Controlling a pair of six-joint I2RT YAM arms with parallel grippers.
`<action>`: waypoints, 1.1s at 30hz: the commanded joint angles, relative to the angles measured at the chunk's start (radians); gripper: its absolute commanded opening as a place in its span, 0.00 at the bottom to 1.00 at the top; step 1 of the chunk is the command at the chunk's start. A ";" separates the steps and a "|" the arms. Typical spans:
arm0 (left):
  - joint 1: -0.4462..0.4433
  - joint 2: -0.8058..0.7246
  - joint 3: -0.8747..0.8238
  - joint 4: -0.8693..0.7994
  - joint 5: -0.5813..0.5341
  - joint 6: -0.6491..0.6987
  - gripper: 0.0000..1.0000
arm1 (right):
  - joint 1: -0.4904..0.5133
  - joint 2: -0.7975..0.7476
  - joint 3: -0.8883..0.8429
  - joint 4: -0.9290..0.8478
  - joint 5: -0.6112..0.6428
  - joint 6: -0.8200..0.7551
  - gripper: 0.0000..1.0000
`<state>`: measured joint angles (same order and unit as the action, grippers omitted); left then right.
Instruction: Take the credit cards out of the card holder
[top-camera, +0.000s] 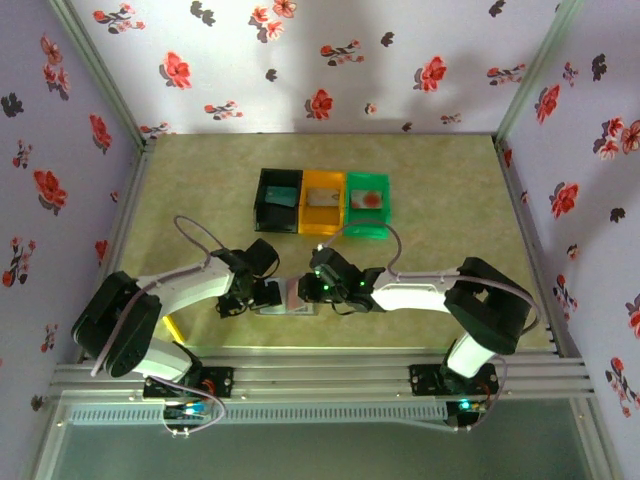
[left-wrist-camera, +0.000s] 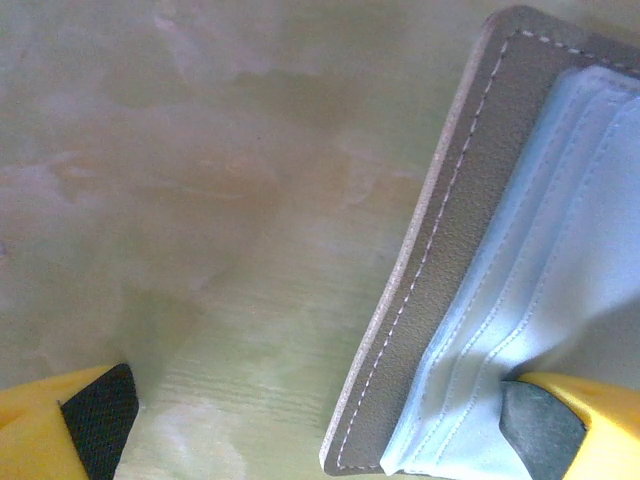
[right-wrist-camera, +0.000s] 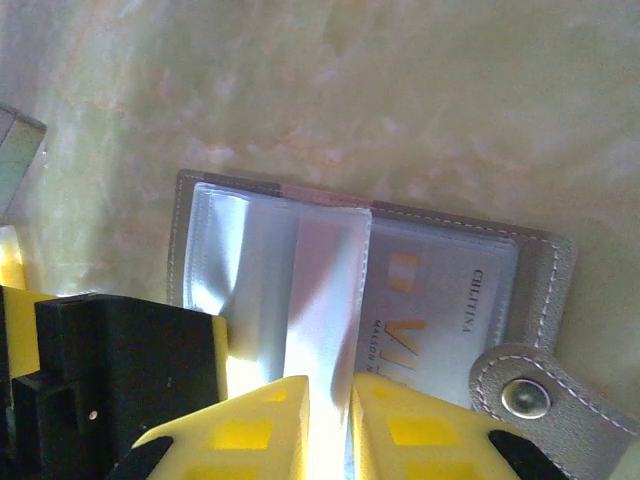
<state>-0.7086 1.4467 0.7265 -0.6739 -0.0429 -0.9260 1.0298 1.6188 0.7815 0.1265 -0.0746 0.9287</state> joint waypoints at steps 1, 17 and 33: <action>-0.001 0.016 -0.039 -0.009 -0.003 0.008 1.00 | 0.013 -0.021 -0.009 0.030 -0.009 0.020 0.20; 0.121 -0.203 -0.035 -0.135 -0.041 0.054 1.00 | 0.025 -0.014 0.017 0.035 -0.025 0.018 0.21; 0.193 -0.328 -0.036 -0.184 -0.048 0.080 1.00 | 0.055 0.036 0.089 0.020 -0.040 0.015 0.24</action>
<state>-0.5243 1.1336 0.6899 -0.8238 -0.0711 -0.8688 1.0710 1.6310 0.8417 0.1528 -0.1089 0.9287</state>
